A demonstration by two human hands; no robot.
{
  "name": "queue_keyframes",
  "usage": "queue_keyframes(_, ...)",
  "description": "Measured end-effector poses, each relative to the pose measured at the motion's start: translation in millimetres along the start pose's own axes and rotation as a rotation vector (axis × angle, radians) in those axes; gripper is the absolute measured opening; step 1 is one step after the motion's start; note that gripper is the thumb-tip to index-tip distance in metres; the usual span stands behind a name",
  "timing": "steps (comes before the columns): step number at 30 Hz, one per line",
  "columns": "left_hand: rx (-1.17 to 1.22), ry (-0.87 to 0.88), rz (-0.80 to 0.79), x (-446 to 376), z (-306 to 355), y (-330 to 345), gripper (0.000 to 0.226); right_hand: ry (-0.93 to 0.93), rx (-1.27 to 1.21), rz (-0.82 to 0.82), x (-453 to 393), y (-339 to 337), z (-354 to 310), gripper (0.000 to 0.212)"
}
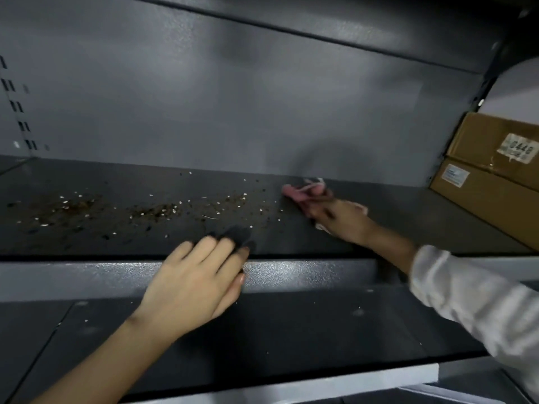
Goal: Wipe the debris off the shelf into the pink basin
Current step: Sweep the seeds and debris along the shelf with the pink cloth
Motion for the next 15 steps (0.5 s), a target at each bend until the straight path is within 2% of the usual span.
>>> queue_keyframes(4,0.003,-0.075,0.063,6.1,-5.0,-2.3,0.032,0.033,-0.102,0.119,-2.0,-6.3,-5.6,0.029)
queue_keyframes(6,-0.01,-0.118,0.083,7.6,-7.0,-2.0,0.03,0.155,-0.218,0.171,18.0,-22.4,28.0,0.032)
queue_keyframes(8,-0.006,-0.166,0.098,7.7,-8.8,-1.6,0.029,0.358,-0.172,0.195,45.7,-37.6,72.2,0.037)
queue_keyframes(11,0.02,-0.185,0.121,7.5,-9.3,0.2,0.029,0.627,-0.04,0.119,78.0,-48.5,126.8,0.042)
queue_keyframes(13,0.027,-0.184,0.131,8.4,-8.3,2.7,0.028,0.733,-0.013,0.031,82.1,-44.6,132.1,0.048)
queue_keyframes(15,0.027,-0.183,0.141,7.9,-7.4,5.0,0.027,0.703,0.013,-0.04,74.0,-34.7,104.8,0.053)
Point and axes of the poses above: each hand's wrist, its own x-axis away from the middle knuckle, its own y-axis out of the palm, z = x × y, the point moved 1 cm from there along -x, towards the middle knuckle, and after that the axes turned 7 degrees about -z, right-handed, at the moved point
